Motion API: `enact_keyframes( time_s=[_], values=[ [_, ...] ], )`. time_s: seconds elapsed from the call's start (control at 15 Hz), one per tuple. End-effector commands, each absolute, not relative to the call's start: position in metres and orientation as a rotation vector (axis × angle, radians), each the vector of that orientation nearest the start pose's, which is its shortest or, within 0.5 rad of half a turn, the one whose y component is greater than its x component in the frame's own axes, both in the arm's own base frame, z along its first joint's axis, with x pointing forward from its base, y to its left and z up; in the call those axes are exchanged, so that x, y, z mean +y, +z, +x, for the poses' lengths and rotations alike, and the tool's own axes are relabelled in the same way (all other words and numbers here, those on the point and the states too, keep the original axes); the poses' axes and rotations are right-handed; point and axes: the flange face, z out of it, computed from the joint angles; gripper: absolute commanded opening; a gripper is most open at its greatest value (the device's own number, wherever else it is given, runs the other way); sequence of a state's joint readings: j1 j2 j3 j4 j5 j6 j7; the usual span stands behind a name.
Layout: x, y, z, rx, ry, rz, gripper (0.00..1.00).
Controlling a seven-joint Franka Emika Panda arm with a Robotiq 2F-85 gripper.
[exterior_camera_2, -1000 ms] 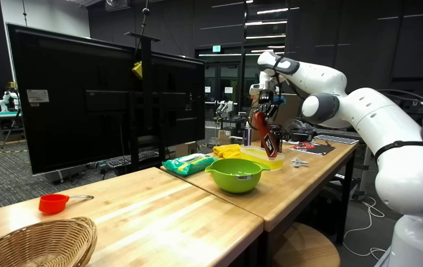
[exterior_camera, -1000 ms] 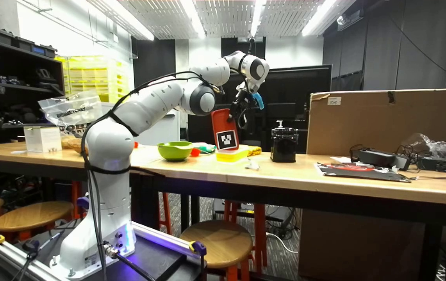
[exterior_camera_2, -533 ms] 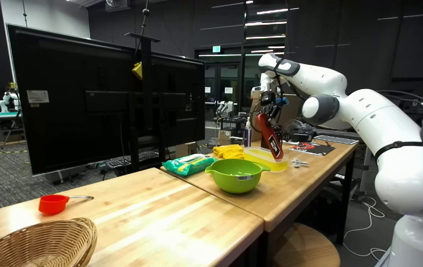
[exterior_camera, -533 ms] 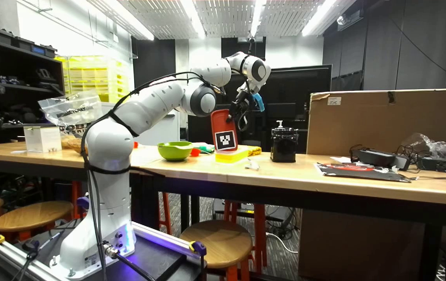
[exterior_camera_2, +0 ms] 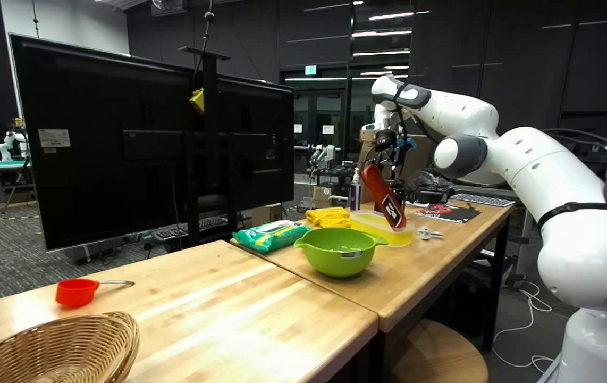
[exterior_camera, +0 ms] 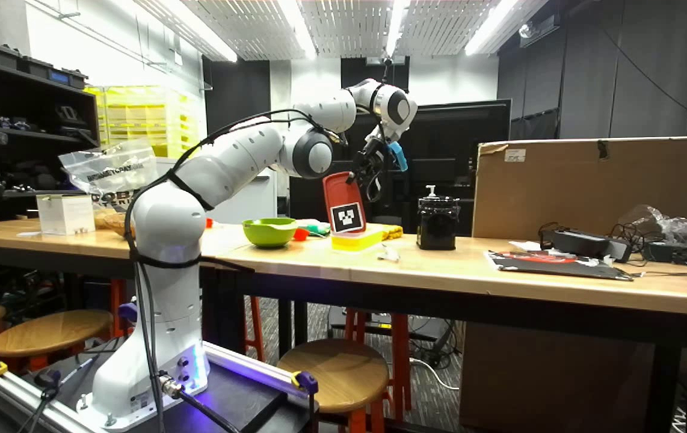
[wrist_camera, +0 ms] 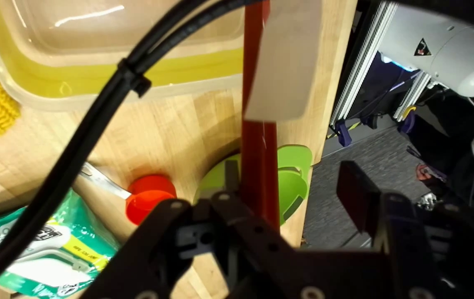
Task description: Put the lid on the yellow lunch box
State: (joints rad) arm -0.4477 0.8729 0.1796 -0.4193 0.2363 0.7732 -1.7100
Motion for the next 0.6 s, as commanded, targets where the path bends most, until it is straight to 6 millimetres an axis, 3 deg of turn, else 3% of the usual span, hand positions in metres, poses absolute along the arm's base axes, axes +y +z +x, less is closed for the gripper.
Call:
enact_keyframes(
  time_s=[0.0,0.13,0.53],
  values=[
    [-0.211,0.545,0.624,-1.764,-0.032,-1.849,0.95],
    [-0.212,0.547,0.625,-1.779,-0.039,-1.862,1.0],
    [-0.214,0.555,0.632,-1.825,-0.076,-1.919,1.0]
  ],
)
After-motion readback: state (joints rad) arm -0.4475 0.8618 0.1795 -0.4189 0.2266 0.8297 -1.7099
